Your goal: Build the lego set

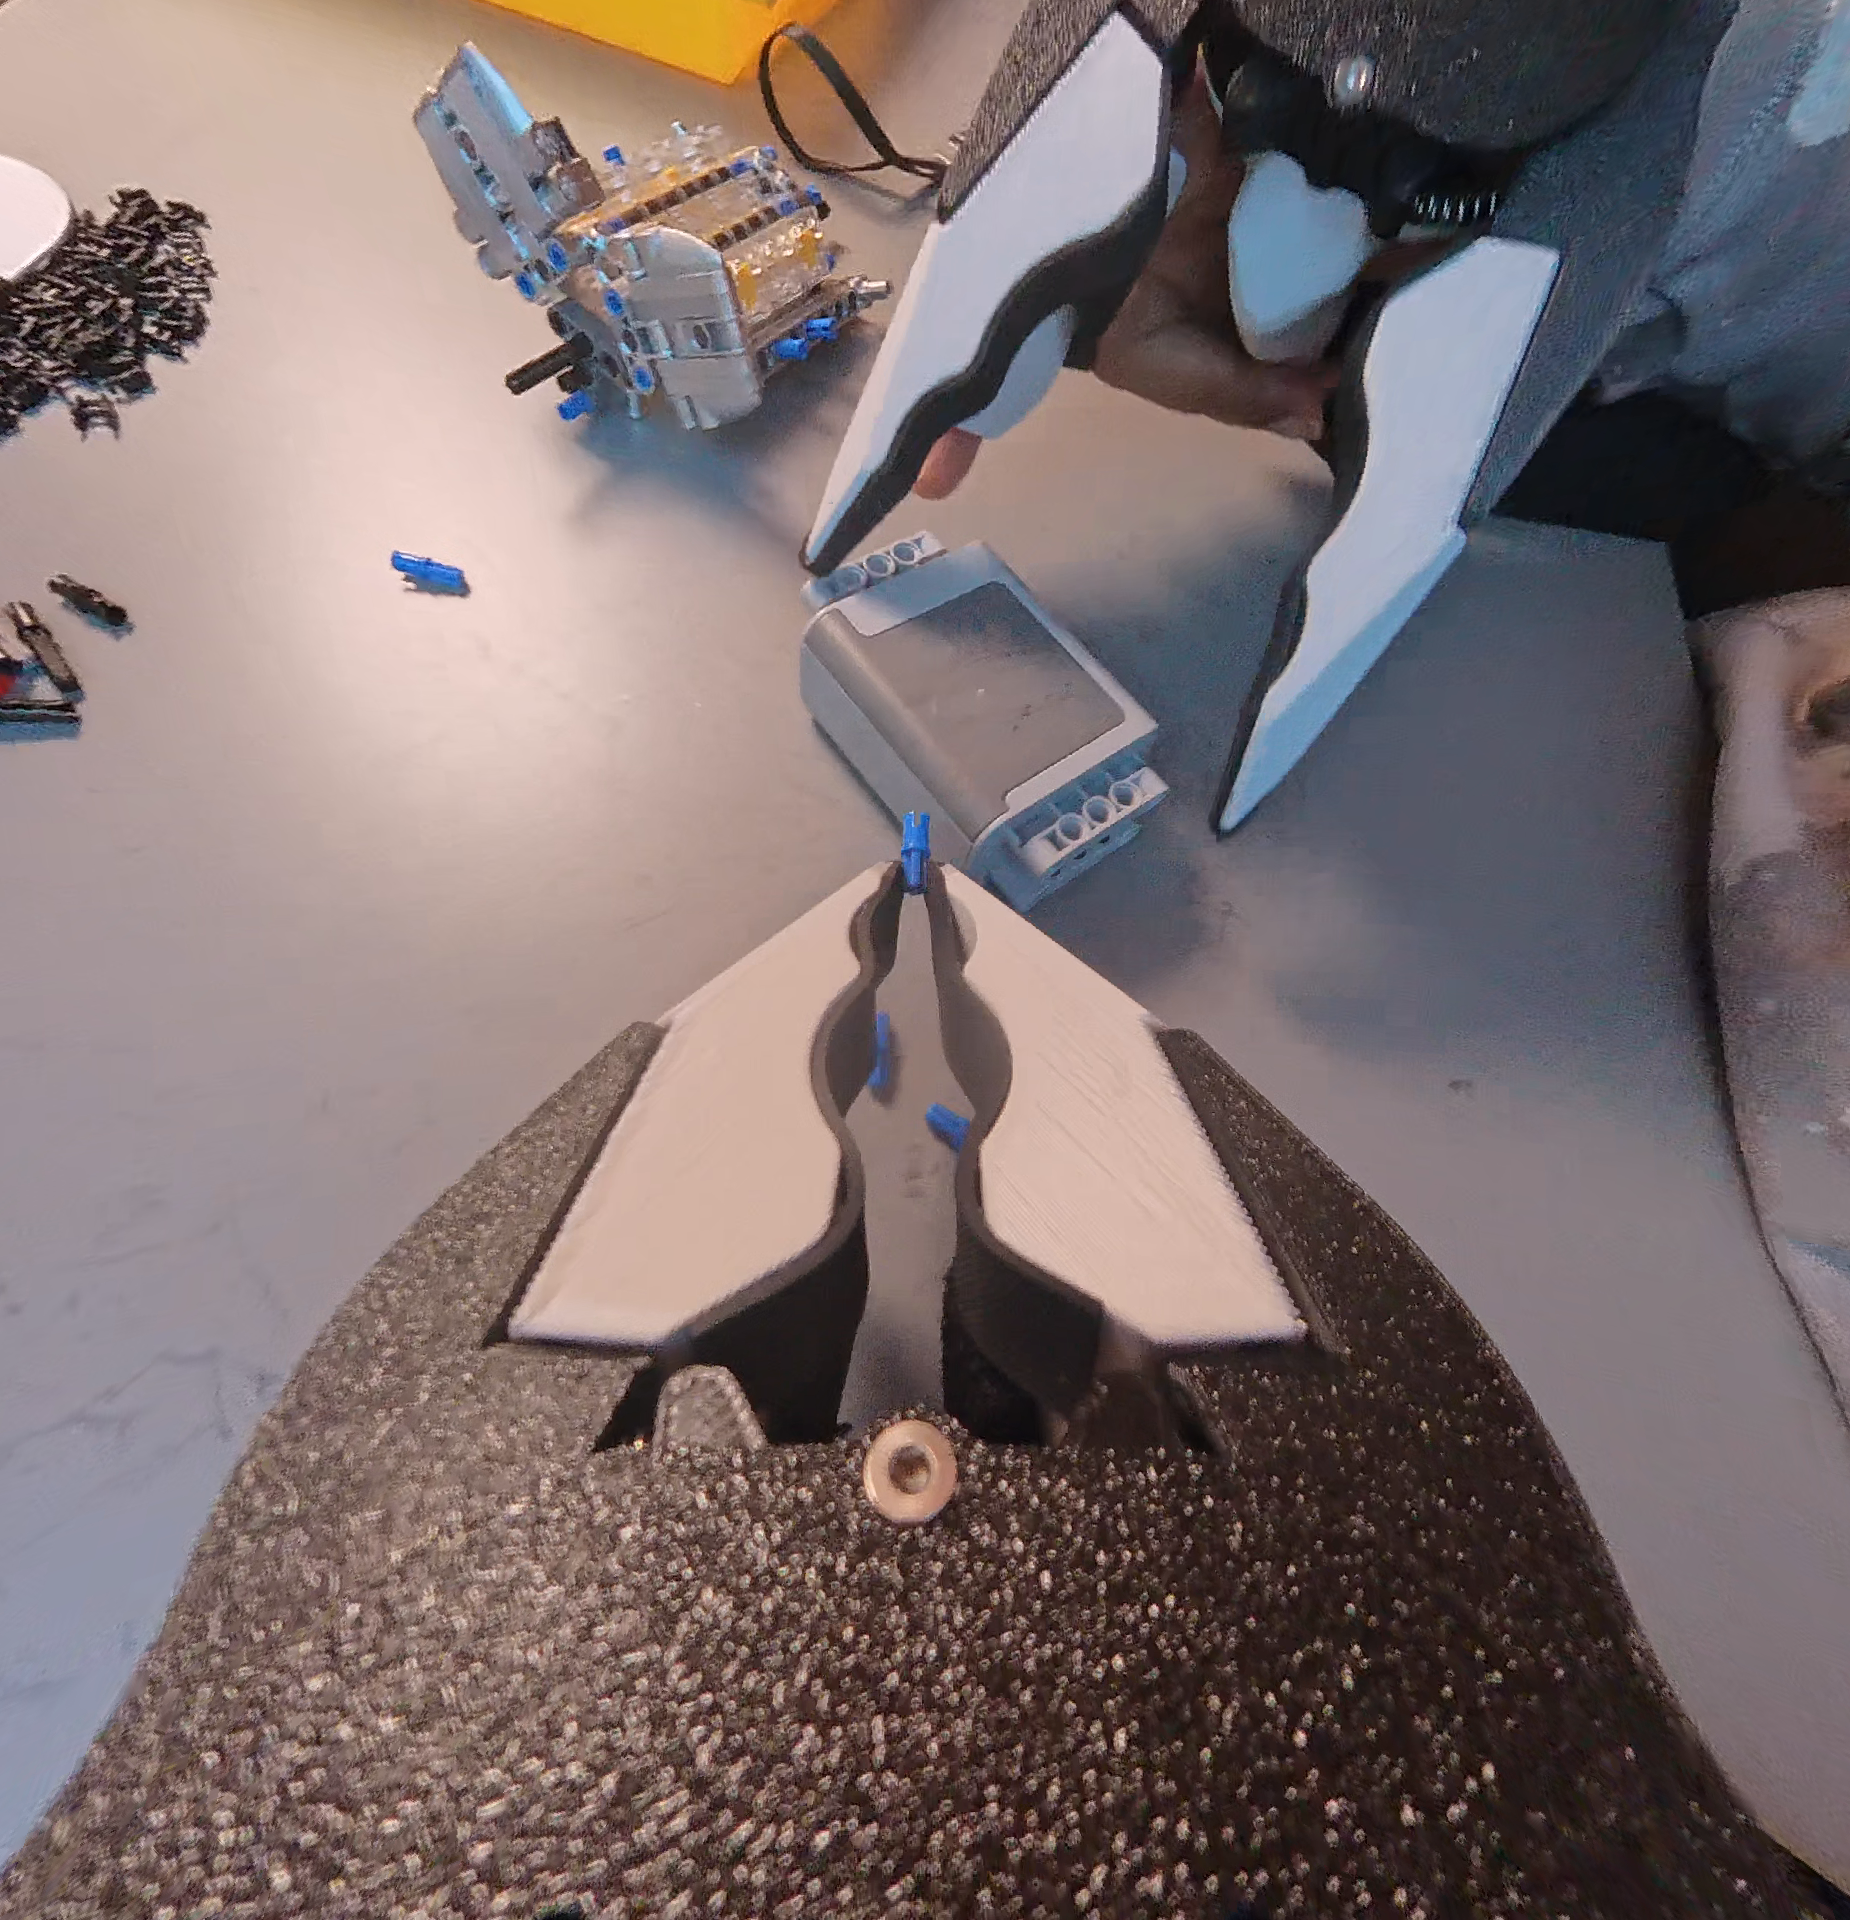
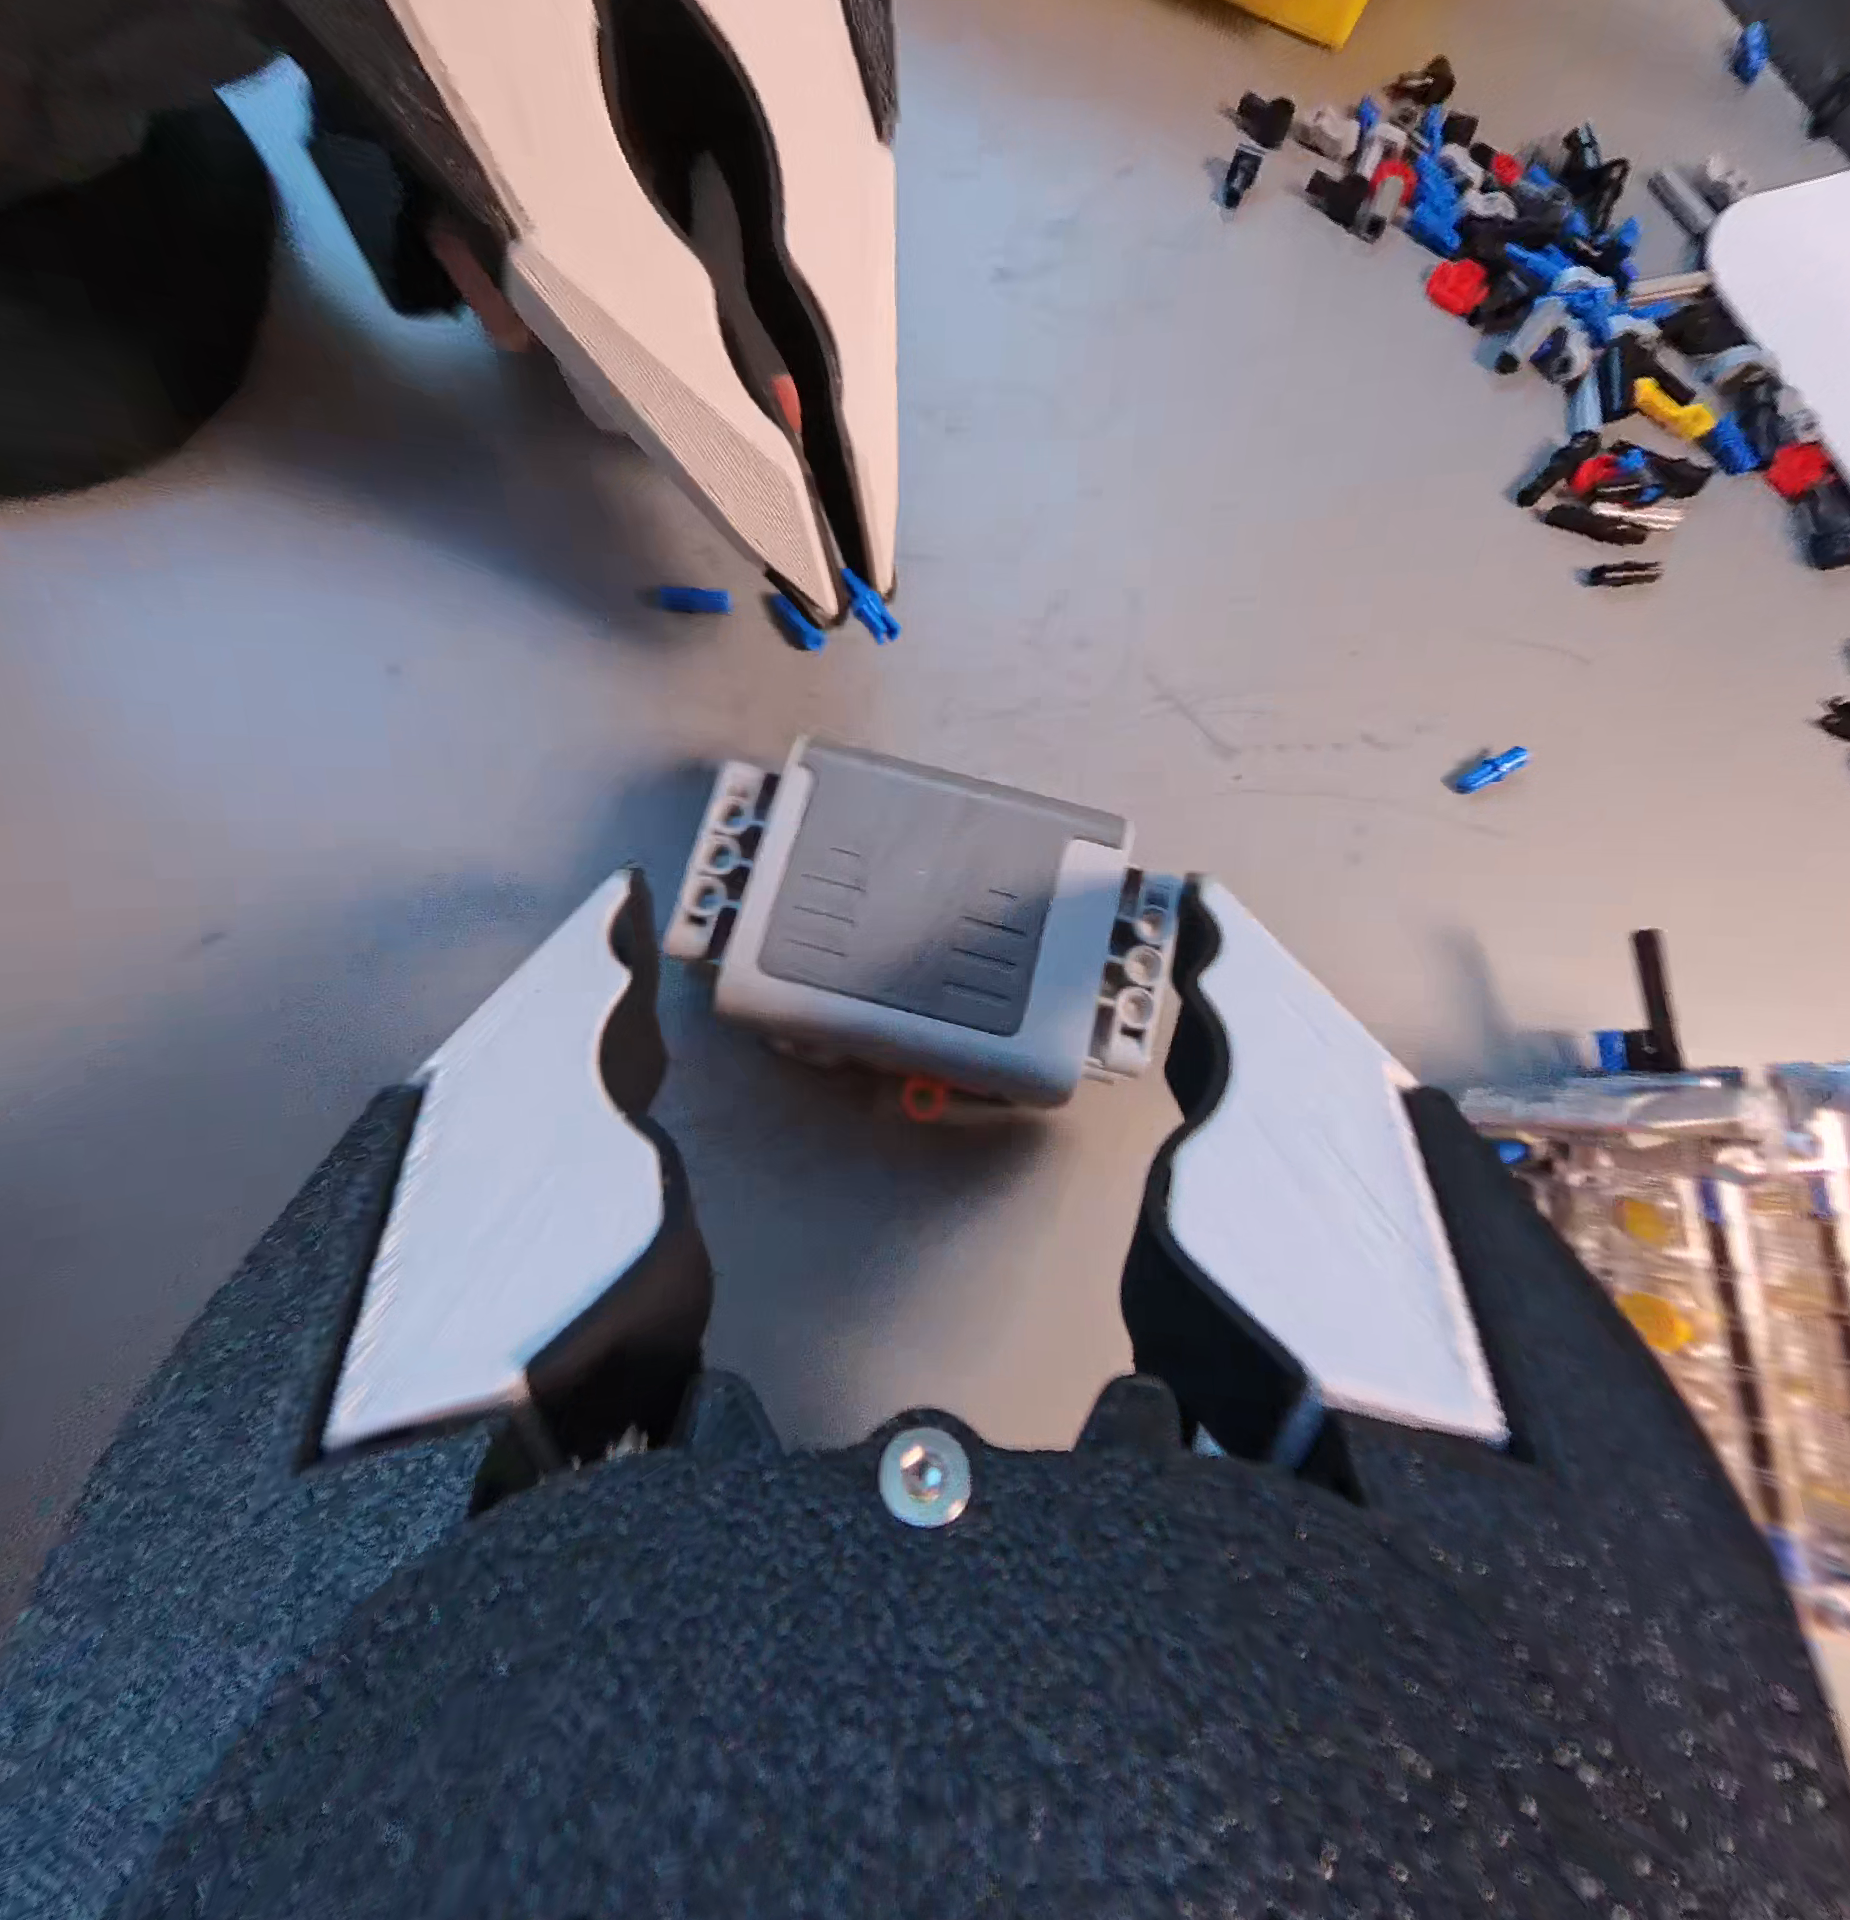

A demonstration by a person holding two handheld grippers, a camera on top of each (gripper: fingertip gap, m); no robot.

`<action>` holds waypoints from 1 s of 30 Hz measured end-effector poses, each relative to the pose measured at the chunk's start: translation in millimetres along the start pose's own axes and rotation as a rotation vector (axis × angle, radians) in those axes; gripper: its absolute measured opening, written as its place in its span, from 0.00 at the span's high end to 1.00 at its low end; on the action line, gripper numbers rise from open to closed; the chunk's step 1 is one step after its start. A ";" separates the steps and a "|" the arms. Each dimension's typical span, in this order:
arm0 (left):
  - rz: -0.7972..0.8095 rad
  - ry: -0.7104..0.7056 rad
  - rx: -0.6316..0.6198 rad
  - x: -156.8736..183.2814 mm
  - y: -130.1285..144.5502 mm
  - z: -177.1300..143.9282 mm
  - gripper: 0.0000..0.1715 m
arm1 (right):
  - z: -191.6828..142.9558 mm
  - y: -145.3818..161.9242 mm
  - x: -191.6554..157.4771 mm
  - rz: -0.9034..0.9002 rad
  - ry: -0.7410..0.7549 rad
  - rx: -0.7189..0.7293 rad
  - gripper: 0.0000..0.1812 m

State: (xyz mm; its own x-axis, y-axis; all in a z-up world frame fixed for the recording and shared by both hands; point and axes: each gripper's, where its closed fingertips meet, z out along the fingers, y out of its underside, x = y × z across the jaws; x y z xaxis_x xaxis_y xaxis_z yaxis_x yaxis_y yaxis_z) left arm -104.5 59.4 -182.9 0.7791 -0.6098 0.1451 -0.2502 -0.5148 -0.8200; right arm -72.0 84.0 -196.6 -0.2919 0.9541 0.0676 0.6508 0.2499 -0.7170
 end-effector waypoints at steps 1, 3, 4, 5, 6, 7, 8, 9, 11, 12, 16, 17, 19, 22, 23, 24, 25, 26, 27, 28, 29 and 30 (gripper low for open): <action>-0.004 -0.017 0.014 -3.1 -2.0 -0.9 0.98 | 2.9 2.0 1.3 -0.018 -0.003 -0.027 0.47; -0.012 -0.037 0.042 -6.9 -6.4 -3.8 0.98 | 1.4 3.0 0.0 -0.101 -0.072 -0.049 0.47; -0.016 -0.035 0.058 -6.6 -8.7 -5.2 0.98 | -1.4 4.7 -4.2 -0.185 -0.138 -0.051 0.48; -0.020 -0.022 0.075 -4.5 -11.0 -5.5 0.98 | -5.8 7.9 -11.3 -0.281 -0.227 -0.047 0.48; -0.023 0.000 0.093 -0.9 -13.5 -4.8 0.98 | -10.7 12.4 -16.9 -0.351 -0.309 -0.051 0.48; -0.024 0.023 0.111 3.6 -16.3 -3.2 0.98 | -14.4 16.2 -18.3 -0.383 -0.360 -0.073 0.49; -0.024 0.041 0.126 8.1 -19.0 -1.0 0.98 | -16.6 18.3 -16.5 -0.392 -0.383 -0.102 0.49; -0.026 0.053 0.137 12.0 -21.8 2.1 0.98 | -17.5 14.4 -11.6 -0.392 -0.366 -0.101 0.46; -0.014 0.069 0.141 20.8 -25.6 8.7 0.98 | -27.7 -1.5 -8.5 -0.367 -0.347 -0.040 0.43; 0.002 0.077 0.138 25.5 -26.8 10.9 0.98 | -34.9 -11.2 -6.6 -0.337 -0.325 0.012 0.44; 0.004 0.141 0.182 42.5 -38.5 12.4 0.98 | -60.2 -30.7 -8.0 -0.253 -0.179 0.216 0.69; -0.006 0.165 0.196 46.6 -41.4 11.9 0.98 | -65.1 -33.2 -14.8 -0.254 -0.148 0.268 0.77; -0.018 0.210 0.218 54.6 -46.0 11.4 0.98 | -71.8 -37.4 -28.0 -0.270 -0.082 0.341 0.88; -0.029 0.266 0.233 65.2 -50.2 12.1 0.99 | -69.0 -35.3 -33.0 -0.324 0.041 0.322 0.92; -0.028 0.275 0.235 67.6 -50.7 12.7 0.99 | -67.2 -33.9 -34.3 -0.353 0.070 0.311 0.95; -0.028 0.283 0.238 69.5 -51.4 12.6 0.99 | -64.6 -30.5 -36.0 -0.384 0.085 0.287 0.97; -0.029 0.282 0.240 69.9 -51.7 12.5 0.99 | -63.2 -29.2 -35.7 -0.401 0.105 0.279 0.97; -0.030 0.278 0.238 69.3 -51.1 12.6 0.99 | -62.5 -28.3 -36.4 -0.402 0.106 0.275 0.98; -0.032 0.280 0.240 69.4 -50.9 12.4 0.98 | -62.2 -27.8 -37.3 -0.393 0.100 0.274 0.98; -0.034 0.282 0.243 69.7 -51.0 12.1 0.99 | -62.4 -27.7 -37.6 -0.386 0.095 0.277 0.98; -0.038 0.282 0.250 69.4 -51.9 11.9 0.99 | -61.8 -26.4 -40.2 -0.381 0.077 0.275 0.99; -0.045 0.286 0.260 69.5 -53.4 11.0 0.99 | -60.5 -25.2 -42.8 -0.371 0.061 0.272 0.99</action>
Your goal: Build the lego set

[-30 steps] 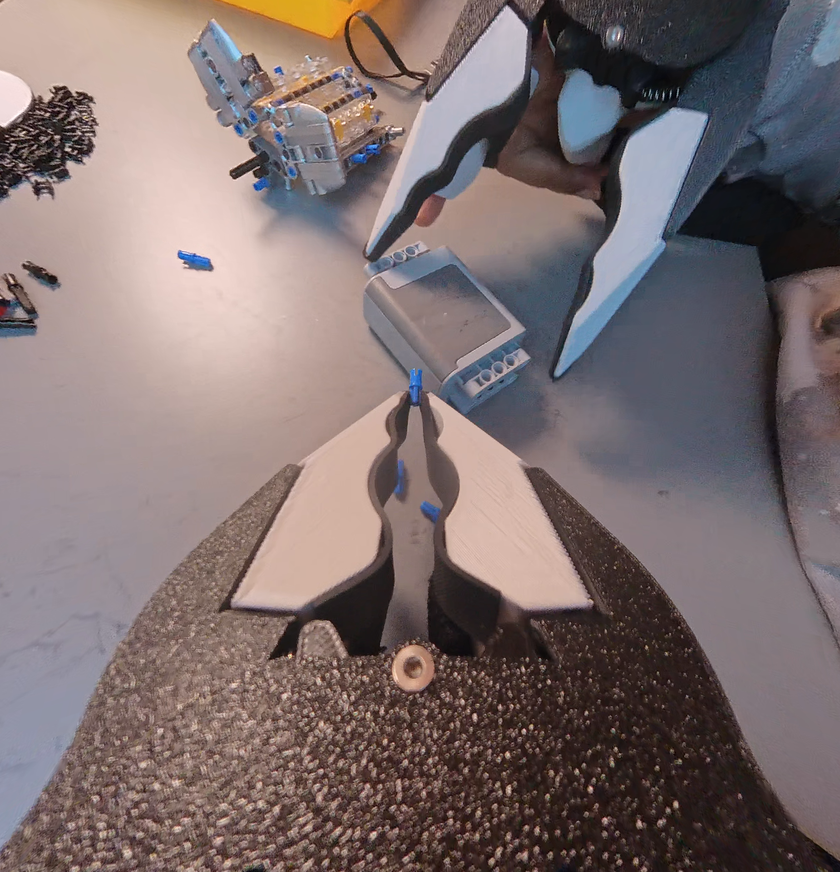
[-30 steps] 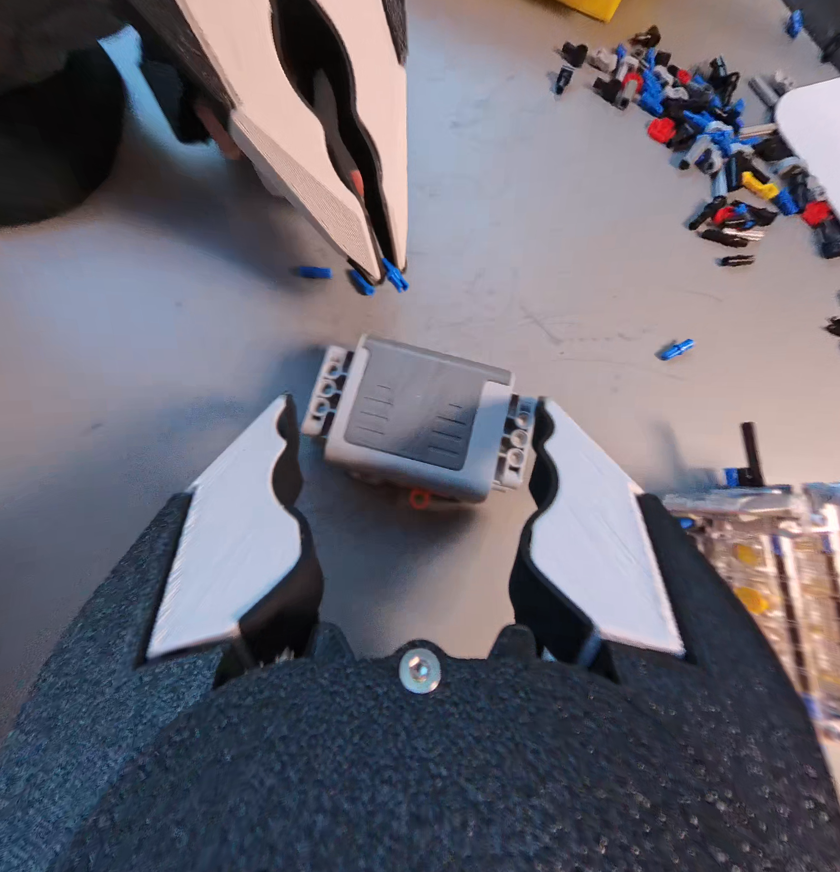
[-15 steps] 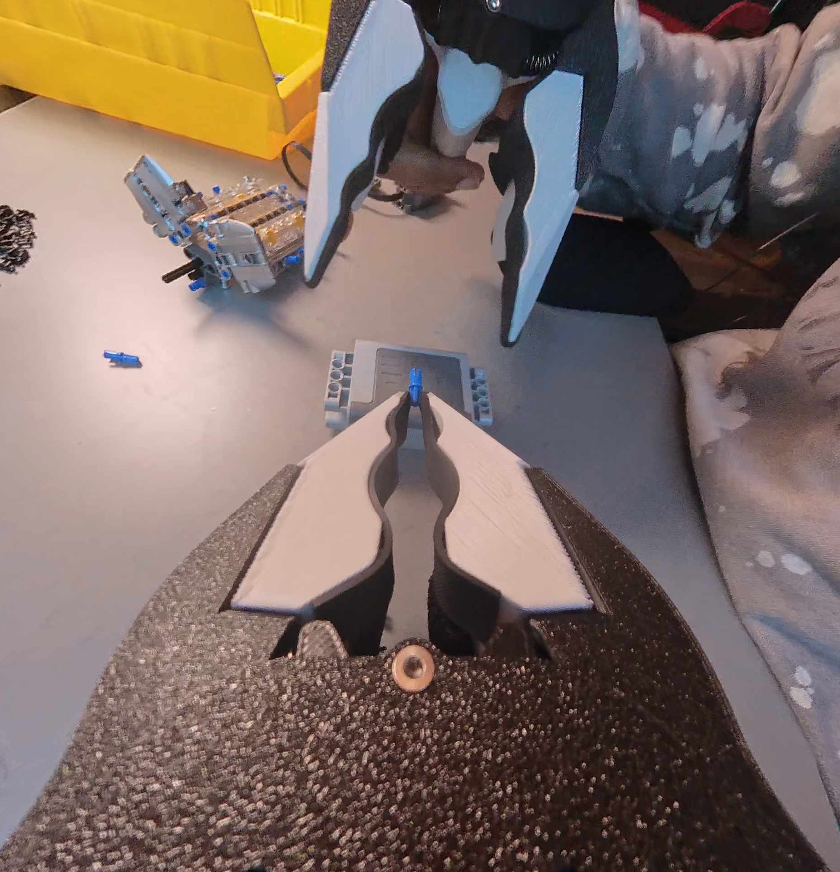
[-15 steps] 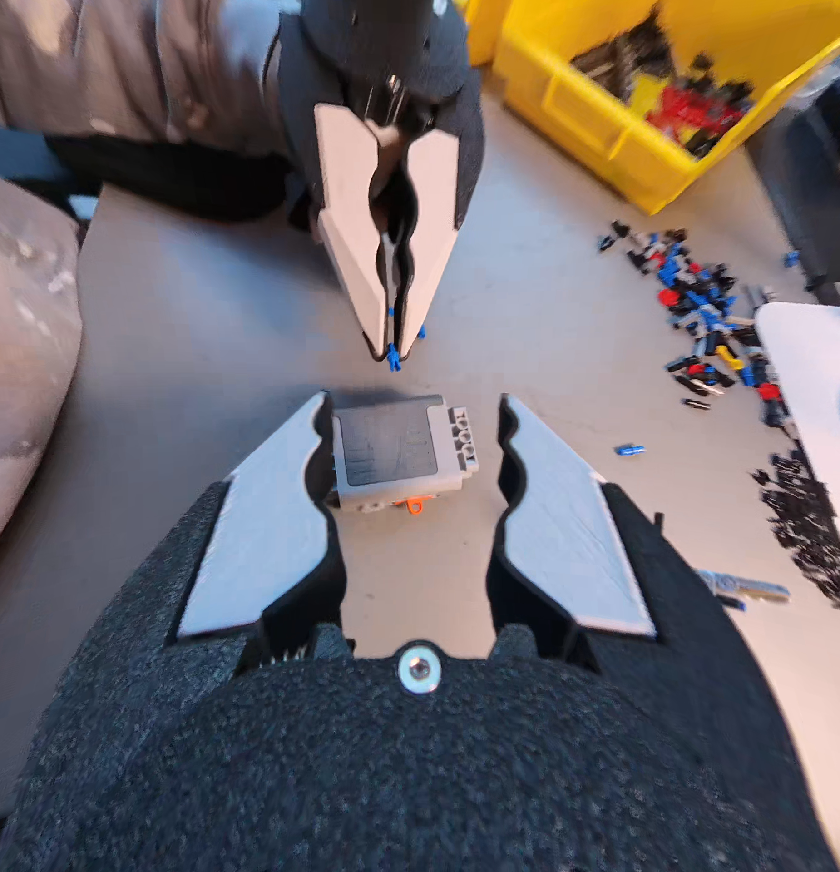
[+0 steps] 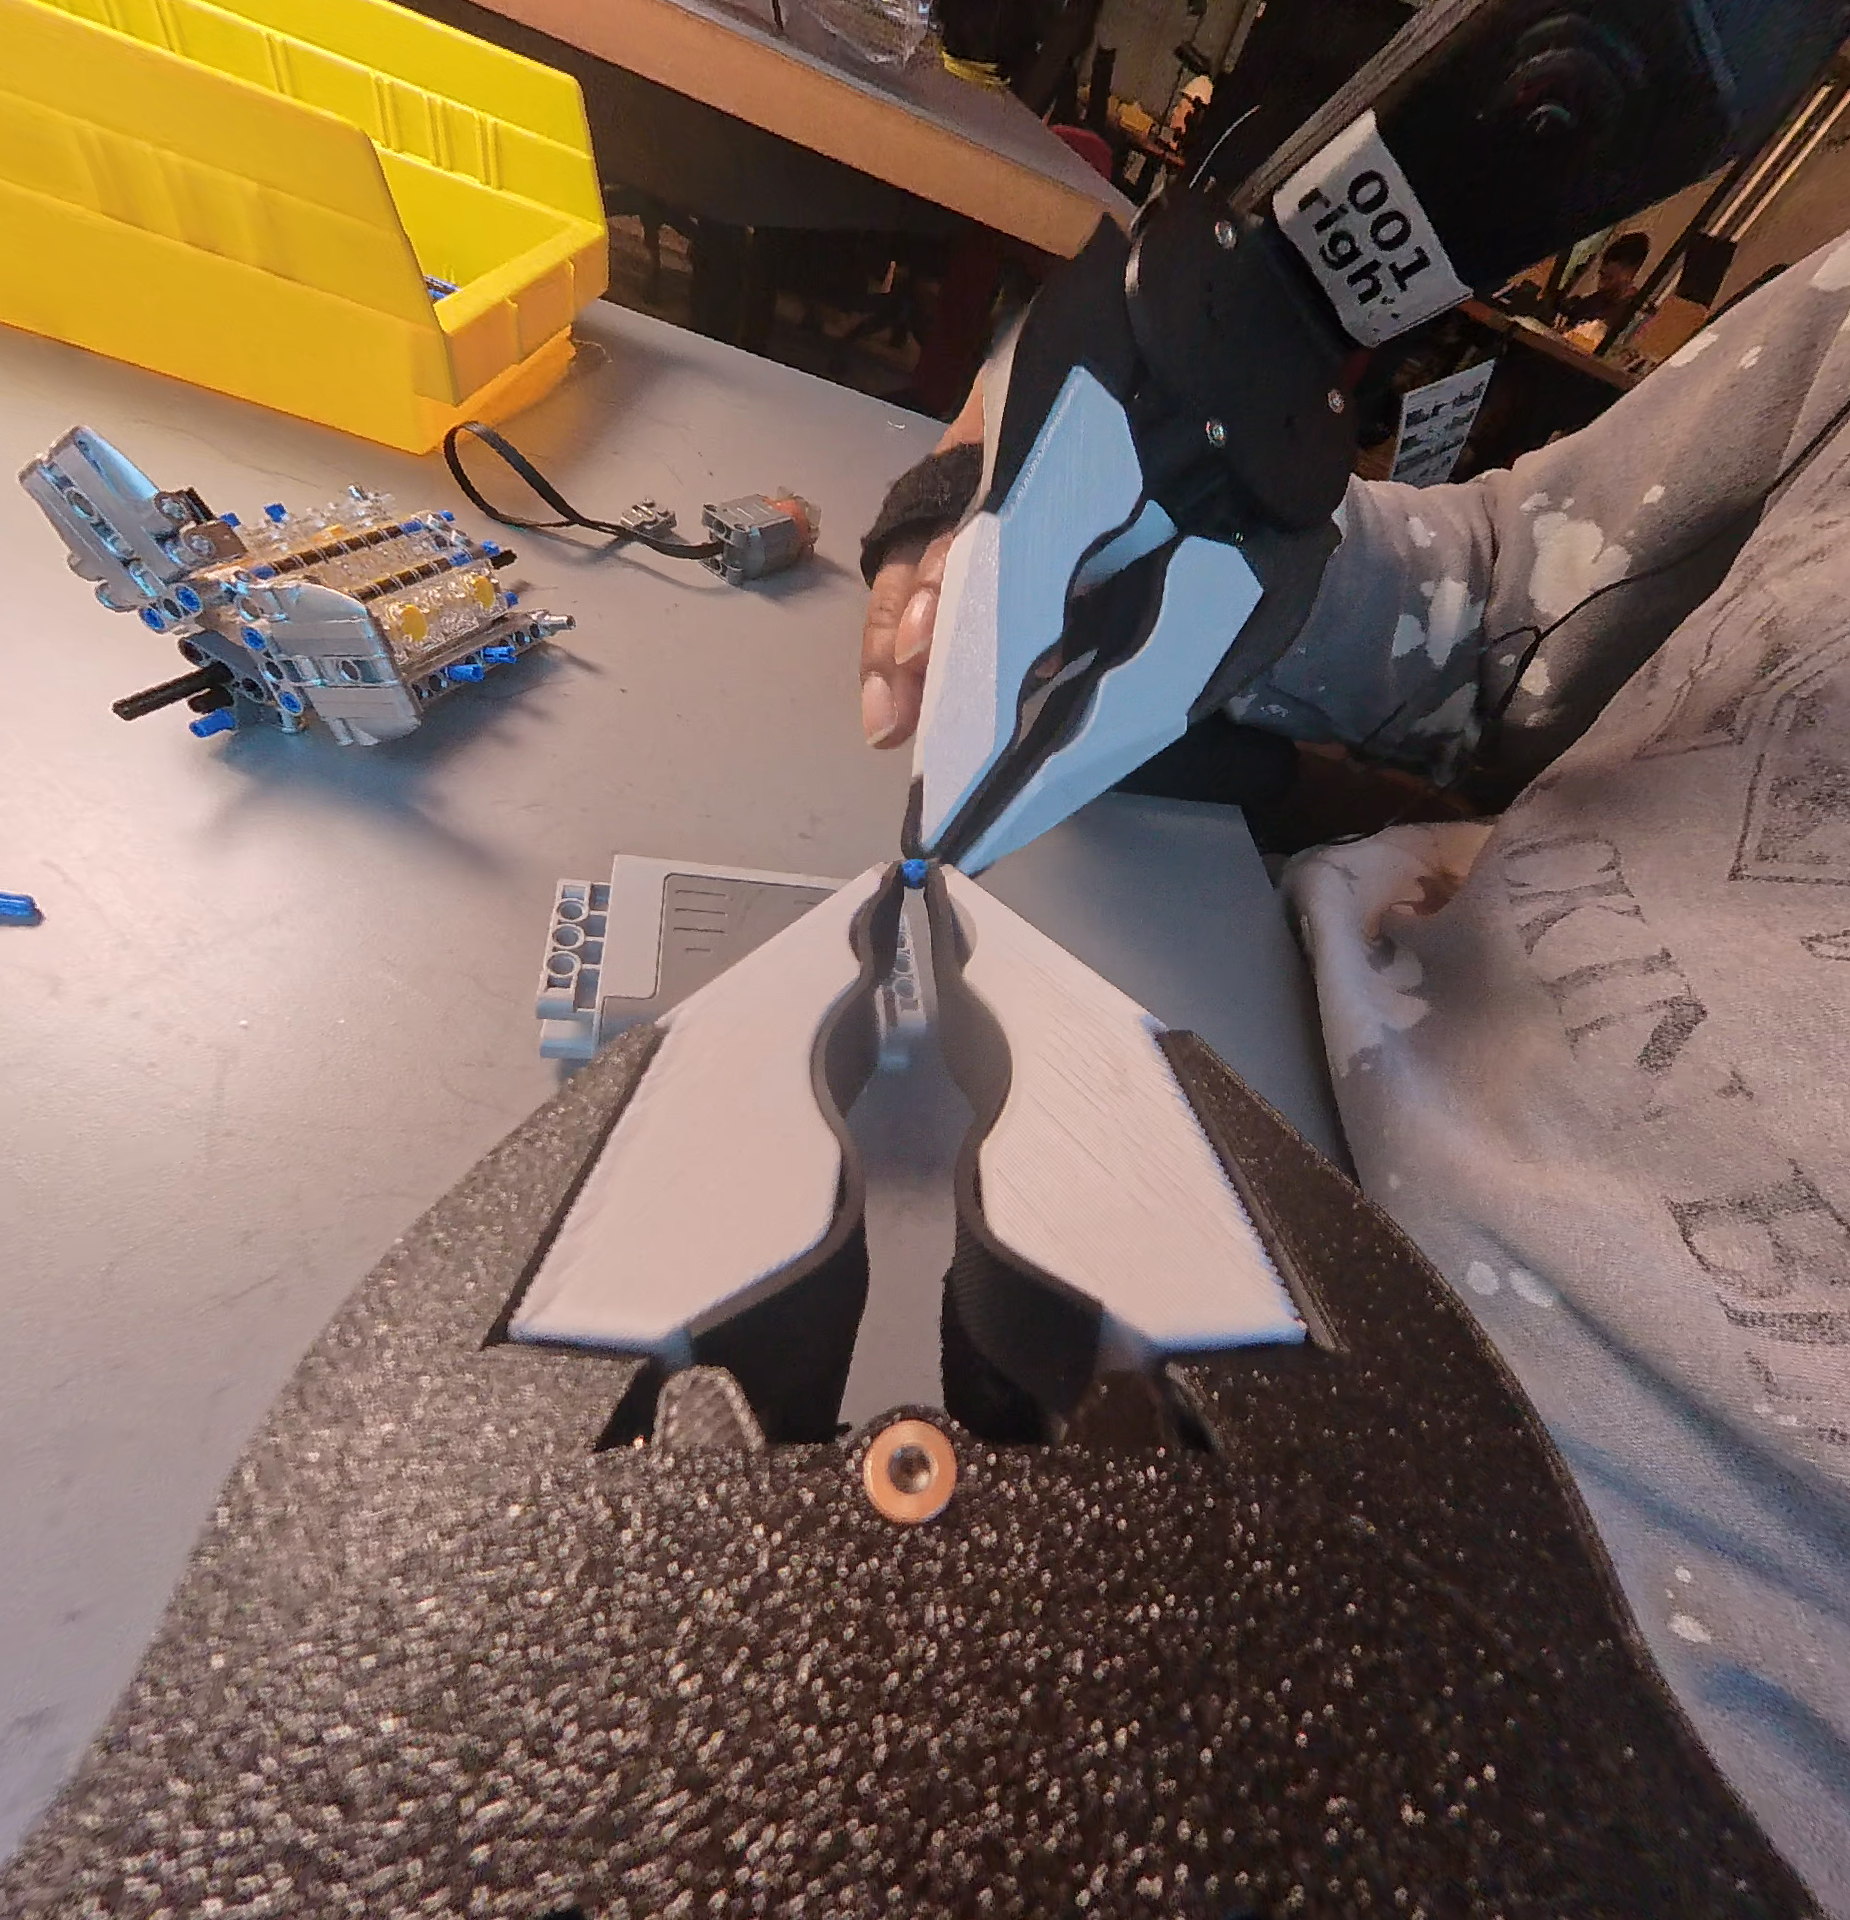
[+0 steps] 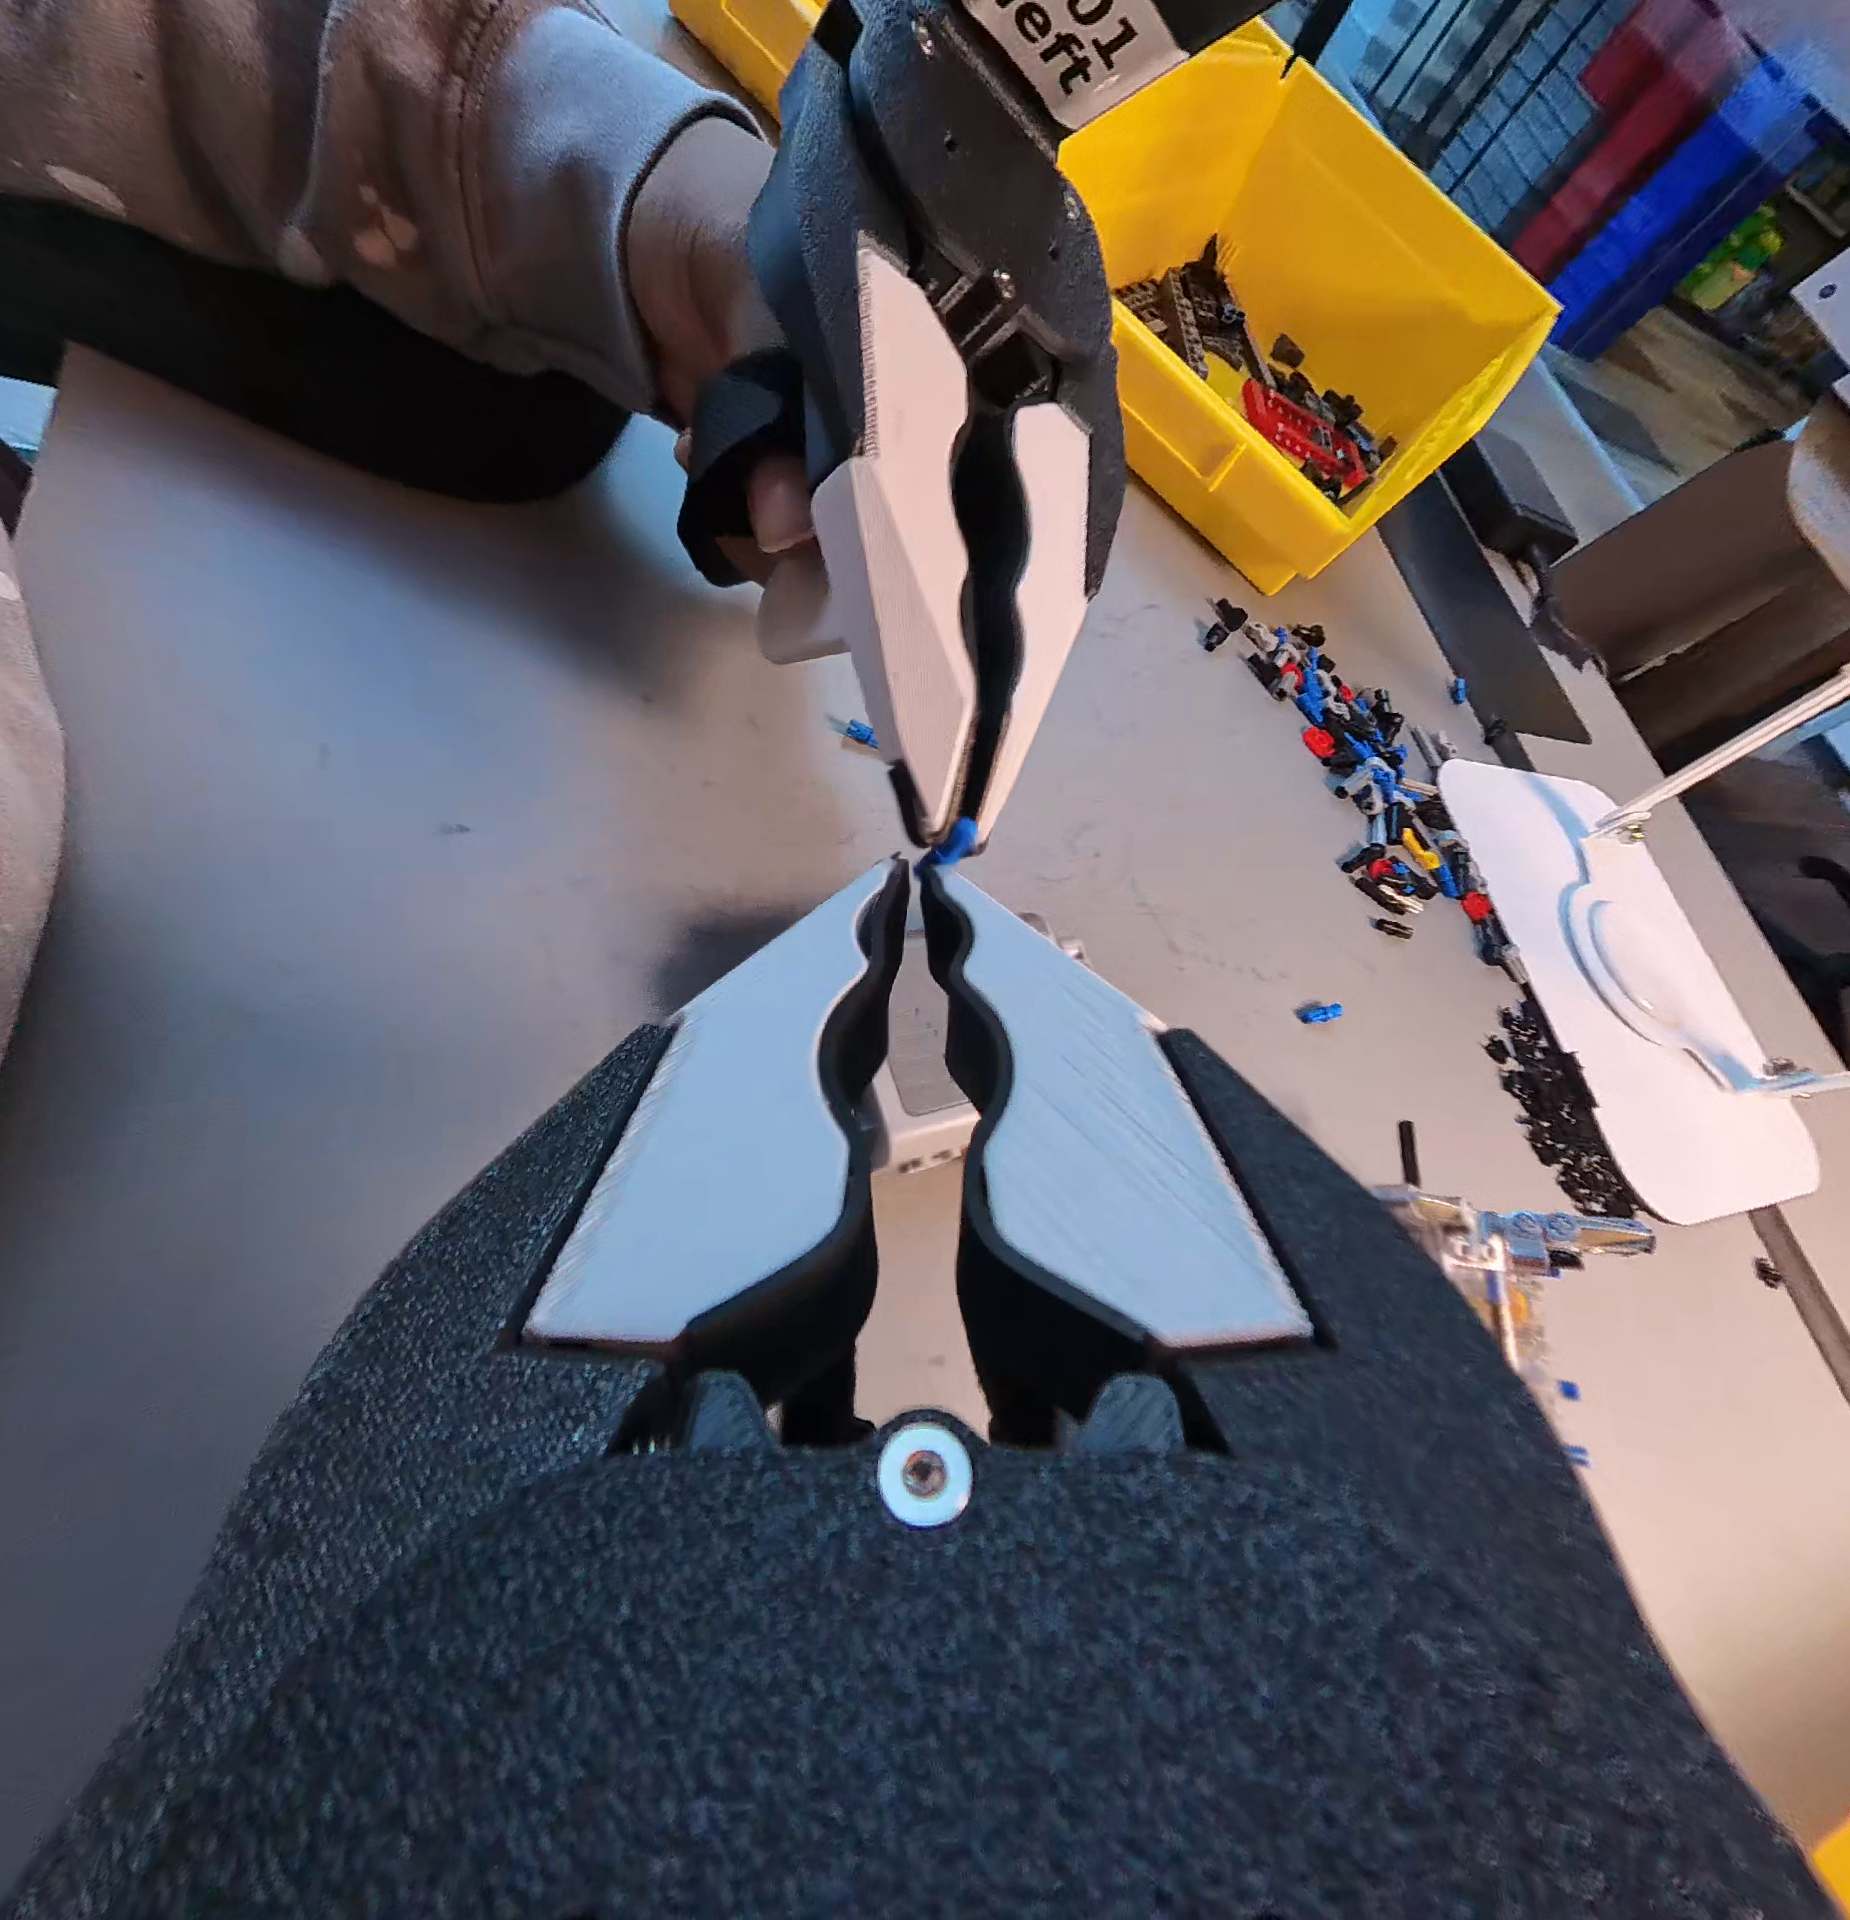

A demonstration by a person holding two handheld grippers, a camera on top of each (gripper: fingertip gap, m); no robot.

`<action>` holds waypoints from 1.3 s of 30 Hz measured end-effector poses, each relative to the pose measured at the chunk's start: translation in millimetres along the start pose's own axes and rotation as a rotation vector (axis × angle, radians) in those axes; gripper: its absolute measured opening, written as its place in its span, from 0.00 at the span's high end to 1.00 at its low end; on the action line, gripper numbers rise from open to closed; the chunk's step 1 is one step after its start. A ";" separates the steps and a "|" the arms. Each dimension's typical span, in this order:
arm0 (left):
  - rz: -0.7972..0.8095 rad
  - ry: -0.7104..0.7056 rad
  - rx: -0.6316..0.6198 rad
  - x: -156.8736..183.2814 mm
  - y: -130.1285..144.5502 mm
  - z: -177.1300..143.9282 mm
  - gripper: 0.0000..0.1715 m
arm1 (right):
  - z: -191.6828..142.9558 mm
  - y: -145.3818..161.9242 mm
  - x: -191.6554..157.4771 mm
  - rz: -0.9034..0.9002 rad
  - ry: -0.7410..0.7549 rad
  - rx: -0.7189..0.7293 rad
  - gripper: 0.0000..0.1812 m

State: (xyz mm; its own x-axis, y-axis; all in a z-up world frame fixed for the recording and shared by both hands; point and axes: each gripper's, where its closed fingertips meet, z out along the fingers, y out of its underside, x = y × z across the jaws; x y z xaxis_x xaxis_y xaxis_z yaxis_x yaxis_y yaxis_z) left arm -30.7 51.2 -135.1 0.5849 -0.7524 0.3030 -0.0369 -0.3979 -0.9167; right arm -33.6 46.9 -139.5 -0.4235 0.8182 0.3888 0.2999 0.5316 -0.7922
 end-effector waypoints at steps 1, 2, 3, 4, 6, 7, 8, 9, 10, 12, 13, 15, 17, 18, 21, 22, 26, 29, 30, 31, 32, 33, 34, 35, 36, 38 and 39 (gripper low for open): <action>-0.008 0.009 0.018 0.8 -2.8 -1.1 0.99 | 0.8 0.8 -1.0 0.005 0.001 -0.001 0.99; -0.016 0.019 0.037 1.9 -6.0 -2.8 1.00 | 0.7 -0.3 1.5 0.011 0.023 0.011 0.99; -0.021 0.024 0.045 2.4 -7.6 -4.1 1.00 | -0.5 -2.7 1.6 0.026 0.023 0.030 0.99; -0.019 0.019 0.045 1.6 -7.7 -5.2 1.00 | -2.2 -5.5 1.1 0.051 0.011 0.049 0.98; -0.016 0.014 0.042 0.7 -6.9 -5.9 1.00 | -5.8 -10.3 5.2 0.083 0.015 0.082 0.98; -0.020 0.015 0.041 0.4 -6.4 -5.7 1.00 | -6.3 -9.7 8.0 0.089 0.024 0.081 0.98; -0.023 0.007 0.033 -1.3 -4.9 -5.5 1.00 | -5.4 -5.7 10.4 0.088 0.032 0.060 0.98; -0.022 -0.011 0.020 -4.8 -2.4 -5.8 1.00 | -3.8 0.2 11.3 0.084 0.031 0.029 0.97; -0.018 -0.032 0.008 -8.9 -0.3 -7.2 1.00 | -2.2 5.1 10.6 0.084 0.019 0.003 0.95; -0.005 -0.101 -0.006 -21.2 1.3 -15.0 1.00 | 0.4 10.1 9.3 0.102 0.001 -0.019 0.94; 0.007 -0.153 -0.012 -30.2 1.3 -21.7 1.00 | 1.8 10.7 8.1 0.110 -0.009 -0.021 0.93; 0.048 -0.301 -0.051 -54.8 4.1 -42.1 1.00 | 5.3 12.1 5.6 0.114 -0.025 -0.029 0.93; 0.097 -0.461 -0.102 -79.6 8.2 -70.0 1.00 | 9.9 14.1 4.2 0.107 -0.034 -0.039 0.93; 0.106 -0.525 -0.103 -88.9 6.9 -84.4 1.00 | 12.1 14.6 4.1 0.105 -0.040 -0.039 0.93; 0.098 -0.652 -0.085 -106.2 2.1 -122.5 0.96 | 18.4 14.1 9.4 0.111 -0.042 -0.027 0.93; 0.102 -0.694 -0.098 -109.6 2.1 -135.4 0.93 | 19.8 13.1 12.6 0.115 -0.037 -0.021 0.93; 0.104 -0.801 -0.202 -93.3 7.1 -187.3 0.87 | 16.6 9.3 24.6 0.113 -0.014 -0.009 0.93; -0.015 -0.787 -0.337 -64.5 42.8 -211.7 0.86 | 8.8 10.9 33.1 0.117 0.006 0.000 0.93; -0.037 -0.781 -0.386 -55.7 58.3 -214.6 0.86 | 6.6 12.5 36.5 0.128 0.016 0.007 0.93; -0.042 -0.776 -0.430 -47.5 73.8 -214.9 0.86 | 4.6 13.7 39.8 0.145 0.025 0.019 0.93; -0.041 -0.765 -0.472 -40.1 89.1 -213.2 0.86 | 3.1 14.0 42.8 0.169 0.031 0.037 0.93; -0.033 -0.759 -0.507 -35.2 102.9 -211.6 0.86 | 1.9 13.8 45.5 0.195 0.033 0.059 0.93; -0.022 -0.754 -0.530 -33.2 114.4 -210.4 0.86 | 1.2 13.3 47.8 0.221 0.033 0.081 0.93; -0.020 -0.748 -0.541 -33.3 123.3 -209.7 0.86 | 0.9 13.0 50.2 0.243 0.033 0.096 0.93; -0.034 -0.748 -0.539 -35.9 129.0 -210.1 0.86 | 0.8 13.2 52.2 0.259 0.035 0.103 0.93; -0.064 -0.733 -0.510 -42.5 131.5 -209.2 0.87 | 0.1 14.0 54.6 0.264 0.045 0.100 0.93; -0.073 -0.714 -0.504 -44.5 131.5 -207.7 0.87 | -0.7 14.4 54.8 0.260 0.050 0.098 0.93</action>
